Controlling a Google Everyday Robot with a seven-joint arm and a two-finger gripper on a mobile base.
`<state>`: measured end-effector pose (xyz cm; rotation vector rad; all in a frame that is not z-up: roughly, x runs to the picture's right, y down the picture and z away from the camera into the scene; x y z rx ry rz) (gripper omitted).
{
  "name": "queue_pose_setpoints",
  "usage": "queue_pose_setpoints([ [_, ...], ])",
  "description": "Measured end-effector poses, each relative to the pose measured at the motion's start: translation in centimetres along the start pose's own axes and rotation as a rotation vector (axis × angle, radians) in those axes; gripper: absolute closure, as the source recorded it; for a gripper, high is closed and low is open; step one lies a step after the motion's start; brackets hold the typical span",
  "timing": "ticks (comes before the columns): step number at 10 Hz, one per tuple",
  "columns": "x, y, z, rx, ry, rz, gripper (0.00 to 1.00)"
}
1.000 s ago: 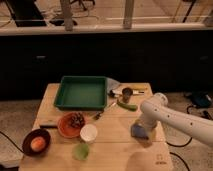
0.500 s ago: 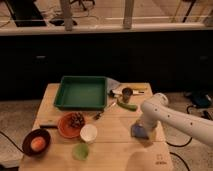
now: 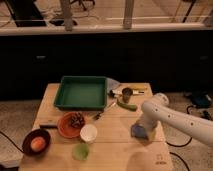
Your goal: Place sponge in tray
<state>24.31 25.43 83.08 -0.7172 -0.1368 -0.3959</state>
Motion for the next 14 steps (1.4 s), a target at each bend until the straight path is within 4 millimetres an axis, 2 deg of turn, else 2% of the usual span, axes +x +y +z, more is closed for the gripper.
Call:
queue_pose_setpoints([
  [5, 0.13, 0.09, -0.56, 0.0, 0.001, 0.003, 0.72],
  [8, 0.15, 0.18, -0.64, -0.002, 0.0, 0.004, 0.75],
  [10, 0.3, 0.57, -0.42, 0.001, -0.006, 0.016, 0.94],
  [11, 0.31, 0.52, -0.53, 0.0, -0.003, 0.014, 0.98],
  [14, 0.46, 0.48, -0.77, 0.006, 0.0, 0.012, 0.98],
])
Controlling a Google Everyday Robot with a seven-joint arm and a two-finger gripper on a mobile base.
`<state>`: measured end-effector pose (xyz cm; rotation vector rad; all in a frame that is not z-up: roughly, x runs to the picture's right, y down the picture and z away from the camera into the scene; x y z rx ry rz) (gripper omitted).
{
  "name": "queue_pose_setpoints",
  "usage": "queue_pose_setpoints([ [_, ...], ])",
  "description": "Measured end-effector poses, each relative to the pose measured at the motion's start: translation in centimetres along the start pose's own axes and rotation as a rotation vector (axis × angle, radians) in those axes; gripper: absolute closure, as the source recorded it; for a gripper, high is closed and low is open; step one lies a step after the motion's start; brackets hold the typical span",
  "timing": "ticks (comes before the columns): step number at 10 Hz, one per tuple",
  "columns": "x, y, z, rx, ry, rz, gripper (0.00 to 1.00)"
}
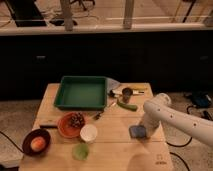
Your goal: Place sponge in tray
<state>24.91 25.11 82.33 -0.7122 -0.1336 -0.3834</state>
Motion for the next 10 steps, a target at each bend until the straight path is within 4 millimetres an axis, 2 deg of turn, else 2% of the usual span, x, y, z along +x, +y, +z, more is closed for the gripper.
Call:
queue_pose_setpoints([
  [2, 0.5, 0.0, -2.3, 0.029, -0.003, 0.004, 0.98],
  [4, 0.7, 0.0, -3.2, 0.041, -0.002, 0.005, 0.98],
  [6, 0.4, -0.6, -3.9, 0.057, 0.002, -0.001, 0.98],
  [9, -0.1, -1.8, -7.2, 0.091, 0.02, -0.012, 0.98],
  [10, -0.2, -2.0, -7.6, 0.097, 0.021, -0.017, 0.98],
])
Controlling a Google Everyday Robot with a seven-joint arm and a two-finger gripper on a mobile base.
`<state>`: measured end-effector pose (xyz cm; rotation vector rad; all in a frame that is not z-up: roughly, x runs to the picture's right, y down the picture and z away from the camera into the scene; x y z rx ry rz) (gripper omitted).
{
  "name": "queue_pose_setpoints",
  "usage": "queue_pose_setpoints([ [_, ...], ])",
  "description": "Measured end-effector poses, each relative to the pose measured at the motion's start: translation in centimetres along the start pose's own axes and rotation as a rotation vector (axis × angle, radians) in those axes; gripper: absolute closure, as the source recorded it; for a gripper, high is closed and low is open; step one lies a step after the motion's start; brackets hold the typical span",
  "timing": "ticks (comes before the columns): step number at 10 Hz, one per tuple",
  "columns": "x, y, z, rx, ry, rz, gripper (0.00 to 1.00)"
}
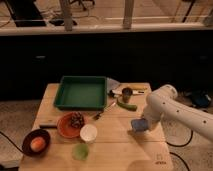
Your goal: Place sponge in tray
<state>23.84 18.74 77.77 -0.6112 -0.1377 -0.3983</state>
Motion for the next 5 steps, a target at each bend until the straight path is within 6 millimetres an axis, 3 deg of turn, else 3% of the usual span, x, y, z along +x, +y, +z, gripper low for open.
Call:
queue_pose_setpoints([
  [5, -0.6, -2.4, -1.6, 0.016, 0.032, -0.043, 0.98],
])
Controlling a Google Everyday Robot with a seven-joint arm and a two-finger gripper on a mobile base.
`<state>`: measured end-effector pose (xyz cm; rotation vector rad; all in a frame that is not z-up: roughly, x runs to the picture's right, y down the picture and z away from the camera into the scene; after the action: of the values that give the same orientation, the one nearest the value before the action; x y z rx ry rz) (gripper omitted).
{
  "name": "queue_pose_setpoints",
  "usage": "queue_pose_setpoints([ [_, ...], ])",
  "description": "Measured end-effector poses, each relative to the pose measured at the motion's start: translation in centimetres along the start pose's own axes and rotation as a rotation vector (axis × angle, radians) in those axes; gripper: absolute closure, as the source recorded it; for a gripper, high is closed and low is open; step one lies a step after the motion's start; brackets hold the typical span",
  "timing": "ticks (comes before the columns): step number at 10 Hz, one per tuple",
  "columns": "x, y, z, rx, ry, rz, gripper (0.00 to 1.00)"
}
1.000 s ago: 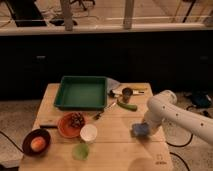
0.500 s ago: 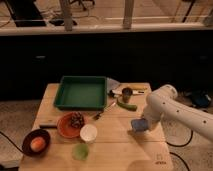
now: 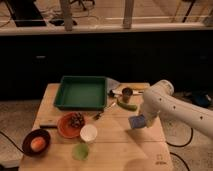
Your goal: Place sponge in tray
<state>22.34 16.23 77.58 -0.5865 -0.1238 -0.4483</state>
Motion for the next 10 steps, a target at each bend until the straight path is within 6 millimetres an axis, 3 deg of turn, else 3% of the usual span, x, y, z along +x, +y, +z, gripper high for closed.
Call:
queue_pose_setpoints([
  [2, -0.5, -1.2, -1.0, 0.006, 0.003, -0.02, 0.98],
  [10, -1.0, -4.5, -1.4, 0.006, 0.009, -0.046, 0.98],
])
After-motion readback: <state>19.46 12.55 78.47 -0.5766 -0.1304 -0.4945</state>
